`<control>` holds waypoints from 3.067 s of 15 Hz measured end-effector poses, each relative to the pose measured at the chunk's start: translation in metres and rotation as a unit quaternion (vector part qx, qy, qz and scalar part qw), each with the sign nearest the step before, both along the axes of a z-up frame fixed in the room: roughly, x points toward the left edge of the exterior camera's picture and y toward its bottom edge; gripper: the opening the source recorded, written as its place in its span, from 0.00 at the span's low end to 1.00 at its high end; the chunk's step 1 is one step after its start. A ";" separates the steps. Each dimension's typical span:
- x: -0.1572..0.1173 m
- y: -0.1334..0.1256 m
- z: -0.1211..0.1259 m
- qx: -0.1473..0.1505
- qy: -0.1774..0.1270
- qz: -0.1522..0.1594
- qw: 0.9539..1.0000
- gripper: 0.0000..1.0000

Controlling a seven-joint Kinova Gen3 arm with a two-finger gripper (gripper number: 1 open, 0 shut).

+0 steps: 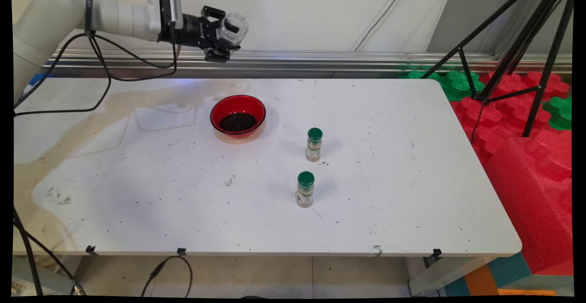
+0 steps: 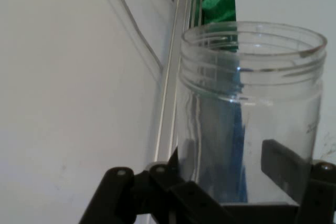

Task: Pour the black seasoning powder in the red bowl

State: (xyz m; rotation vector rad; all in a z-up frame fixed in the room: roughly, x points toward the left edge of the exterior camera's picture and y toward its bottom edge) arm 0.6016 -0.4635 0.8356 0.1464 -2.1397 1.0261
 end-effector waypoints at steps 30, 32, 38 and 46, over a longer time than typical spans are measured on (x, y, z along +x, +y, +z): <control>-0.008 0.027 -0.044 -0.189 -0.292 -0.147 0.926 0.00; -0.008 0.028 -0.046 -0.196 -0.306 -0.152 0.919 0.00; -0.010 0.034 -0.048 -0.216 -0.342 -0.166 0.899 0.00; -0.013 0.043 -0.050 -0.243 -0.384 -0.186 0.871 0.00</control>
